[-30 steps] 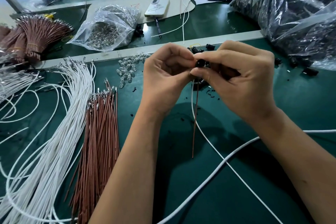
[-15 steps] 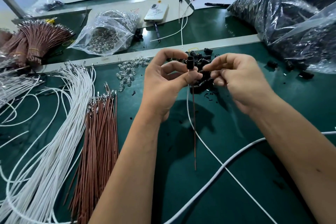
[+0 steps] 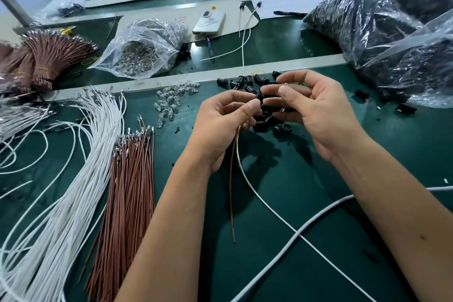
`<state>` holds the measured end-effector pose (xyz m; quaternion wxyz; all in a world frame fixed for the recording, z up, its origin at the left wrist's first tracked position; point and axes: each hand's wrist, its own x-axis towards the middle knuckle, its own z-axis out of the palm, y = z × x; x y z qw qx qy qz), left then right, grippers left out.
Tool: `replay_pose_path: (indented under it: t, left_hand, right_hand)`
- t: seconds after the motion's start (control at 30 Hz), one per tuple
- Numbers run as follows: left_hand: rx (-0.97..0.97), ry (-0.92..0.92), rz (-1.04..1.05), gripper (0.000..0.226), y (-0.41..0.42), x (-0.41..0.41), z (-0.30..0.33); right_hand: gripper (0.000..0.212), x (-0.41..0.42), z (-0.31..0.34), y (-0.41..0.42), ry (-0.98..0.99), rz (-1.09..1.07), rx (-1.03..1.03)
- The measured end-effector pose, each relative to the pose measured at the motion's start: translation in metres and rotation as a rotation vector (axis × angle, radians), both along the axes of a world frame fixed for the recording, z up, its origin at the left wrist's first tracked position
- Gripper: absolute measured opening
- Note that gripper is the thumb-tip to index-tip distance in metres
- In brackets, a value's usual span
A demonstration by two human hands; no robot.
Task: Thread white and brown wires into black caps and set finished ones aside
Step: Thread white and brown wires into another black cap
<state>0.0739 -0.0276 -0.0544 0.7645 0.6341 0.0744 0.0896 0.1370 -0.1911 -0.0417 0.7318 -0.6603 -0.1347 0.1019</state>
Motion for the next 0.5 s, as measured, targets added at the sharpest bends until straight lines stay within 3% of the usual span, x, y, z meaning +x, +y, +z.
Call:
replay_pose_path:
  t: [0.23, 0.5]
  left_hand:
    - [0.026, -0.018, 0.007, 0.013, 0.0005, 0.0017, -0.0034]
    - [0.037, -0.042, 0.021, 0.014, -0.0004, 0.0023, -0.0058]
  right_hand:
    - [0.012, 0.0020, -0.0031, -0.0009, -0.087, -0.002, 0.063]
    - [0.009, 0.0042, -0.0082, -0.0009, -0.290, -0.037, -0.123]
